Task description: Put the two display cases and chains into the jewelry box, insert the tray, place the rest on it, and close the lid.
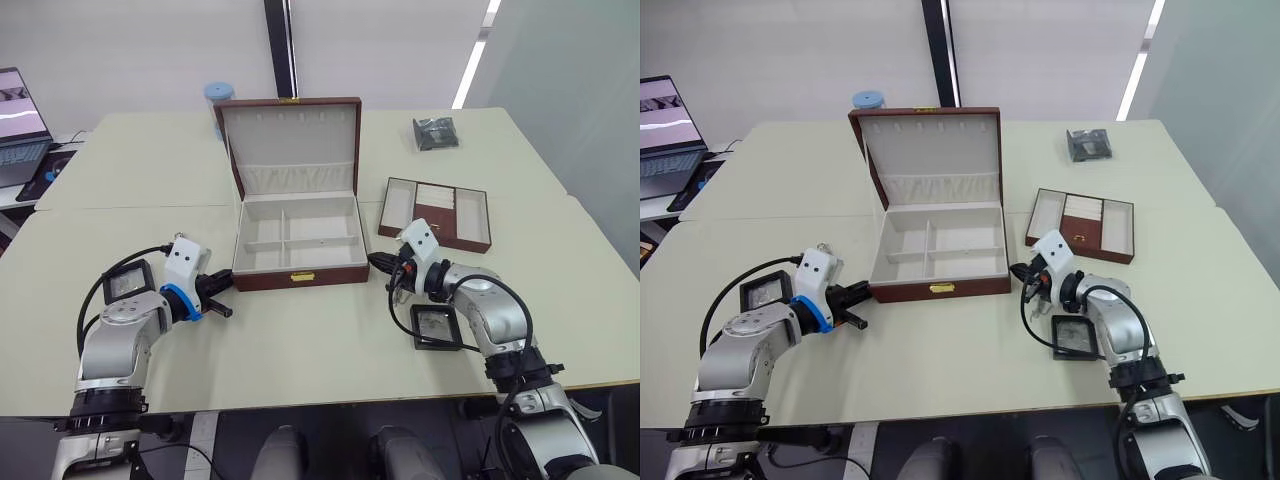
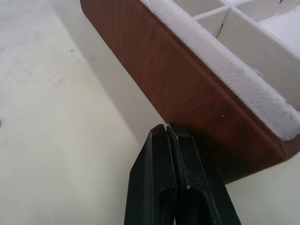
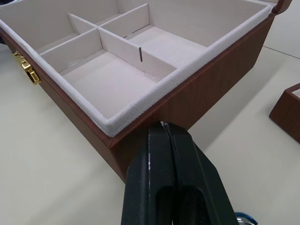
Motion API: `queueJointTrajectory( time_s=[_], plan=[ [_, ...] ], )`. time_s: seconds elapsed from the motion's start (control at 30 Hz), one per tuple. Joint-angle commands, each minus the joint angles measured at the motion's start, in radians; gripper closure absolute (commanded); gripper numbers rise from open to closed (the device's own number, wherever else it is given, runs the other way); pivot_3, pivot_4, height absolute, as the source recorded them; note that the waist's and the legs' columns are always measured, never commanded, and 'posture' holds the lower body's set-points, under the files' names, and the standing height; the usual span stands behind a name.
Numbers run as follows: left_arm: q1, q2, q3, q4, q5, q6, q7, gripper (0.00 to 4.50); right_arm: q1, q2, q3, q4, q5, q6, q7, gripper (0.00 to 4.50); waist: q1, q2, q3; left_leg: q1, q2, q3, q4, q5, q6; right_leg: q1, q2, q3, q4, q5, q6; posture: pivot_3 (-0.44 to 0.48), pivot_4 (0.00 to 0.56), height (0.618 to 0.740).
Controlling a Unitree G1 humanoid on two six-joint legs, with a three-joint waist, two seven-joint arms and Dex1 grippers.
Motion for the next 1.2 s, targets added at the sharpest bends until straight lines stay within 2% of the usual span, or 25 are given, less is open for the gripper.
queueJointTrajectory(
  time_s=[0.03,0.6,0.9,1.2],
  plan=[
    [0.021,-0.042,-0.103,-0.075,-0.068,0.023,-0.090,4.47,0.010,0.042,0.124,-0.081,0.068,0.024,0.091,4.50,0.000,0.000,0.000,0.000,0.000,0.000,0.000,0.000,0.000,0.000,0.000,0.000,0.000,0.000,0.000,0.000,0.150,0.740],
    [0.010,-0.025,-0.085,-0.041,-0.048,0.000,-0.088,4.47,0.012,0.035,0.086,-0.052,0.050,0.005,0.072,4.50,-0.001,0.000,-0.001,0.001,0.000,0.000,0.000,0.000,0.000,0.000,0.000,0.000,0.000,0.000,0.000,0.000,0.150,0.740],
    [0.009,0.042,-0.013,0.037,-0.043,-0.057,-0.096,4.47,0.028,-0.046,-0.009,-0.045,0.083,-0.004,0.066,4.50,0.001,0.000,-0.001,0.000,0.000,0.000,0.000,0.000,0.000,0.000,0.000,0.000,-0.001,0.000,0.000,0.000,0.150,0.740],
    [0.004,0.075,0.018,0.059,-0.059,-0.073,-0.091,4.47,0.016,-0.106,-0.031,0.001,0.104,-0.038,0.057,4.50,0.001,0.000,-0.001,0.000,0.000,-0.001,0.000,0.000,0.000,0.000,0.000,0.000,0.000,0.000,0.000,0.000,0.150,0.740]
  ],
)
